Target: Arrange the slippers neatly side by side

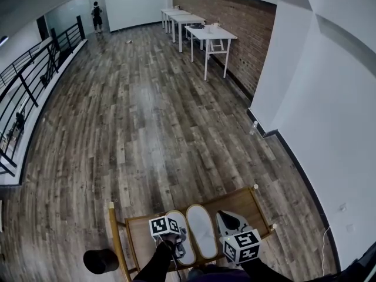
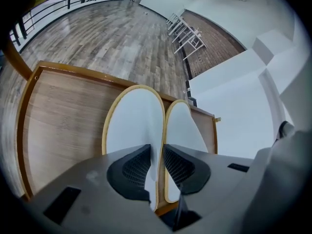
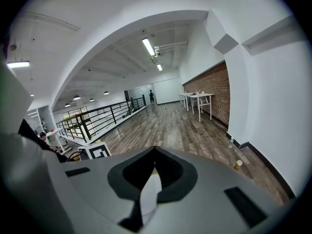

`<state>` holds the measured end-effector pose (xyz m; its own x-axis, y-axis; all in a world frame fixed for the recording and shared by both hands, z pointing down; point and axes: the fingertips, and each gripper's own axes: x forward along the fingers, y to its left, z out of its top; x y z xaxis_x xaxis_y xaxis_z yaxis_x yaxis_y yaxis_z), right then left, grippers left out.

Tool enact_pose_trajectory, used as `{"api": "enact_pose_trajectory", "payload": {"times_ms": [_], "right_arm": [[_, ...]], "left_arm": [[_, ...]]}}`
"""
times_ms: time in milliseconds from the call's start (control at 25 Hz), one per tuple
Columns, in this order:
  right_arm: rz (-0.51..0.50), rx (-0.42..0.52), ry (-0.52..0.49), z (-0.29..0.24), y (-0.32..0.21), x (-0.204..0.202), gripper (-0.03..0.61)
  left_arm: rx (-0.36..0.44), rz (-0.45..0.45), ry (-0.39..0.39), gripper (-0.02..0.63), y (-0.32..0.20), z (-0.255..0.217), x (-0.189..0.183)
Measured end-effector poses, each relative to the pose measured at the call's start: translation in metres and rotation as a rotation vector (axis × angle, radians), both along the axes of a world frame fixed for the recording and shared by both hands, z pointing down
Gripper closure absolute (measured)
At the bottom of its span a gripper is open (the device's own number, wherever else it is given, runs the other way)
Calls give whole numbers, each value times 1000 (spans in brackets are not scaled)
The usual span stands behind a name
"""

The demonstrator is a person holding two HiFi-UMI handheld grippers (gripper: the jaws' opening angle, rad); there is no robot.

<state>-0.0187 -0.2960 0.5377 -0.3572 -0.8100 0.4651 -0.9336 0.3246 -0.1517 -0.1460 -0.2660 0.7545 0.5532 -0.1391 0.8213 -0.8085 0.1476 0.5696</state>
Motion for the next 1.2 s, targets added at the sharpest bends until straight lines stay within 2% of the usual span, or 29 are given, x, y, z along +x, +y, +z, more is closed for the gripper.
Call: {"api": "enact_pose_trajectory", "payload": {"times_ms": [280,400,480,600,800,880,1000,1080,1120,1200], "right_arm": [[-17,8,-7,-2,2,-8,580],[-27,10,-9,-3,4,-13,580],[-34,11,-10,-2,5,-15,580],[-46,10,-12,-2,6,-18,580],[-58,18,-20,-3,10,-24,580],[-59,18,-23,-3,12,-25,580],[-63,16,-24,-4,14,-27,580],[-68,16,-27,-5,16,-26,580],[-71,17,-28,-6,18,-26,580],[-75,20,-29,-7,21,-25,580]], "left_arm": [[29,4,-3,552,5,-10,-7],[81,27,-13,552,6,-23,-11],[145,47,-28,552,4,-37,-12],[293,70,-85,552,-3,-67,-13],[674,81,-317,552,-23,-132,-28],[806,56,-379,552,-27,-159,-33],[994,-12,-415,552,-28,-197,-38],[1126,-25,-439,552,-26,-217,-35],[1171,-16,-452,552,-23,-223,-31],[1211,-11,-464,554,-16,-228,-25]]}}
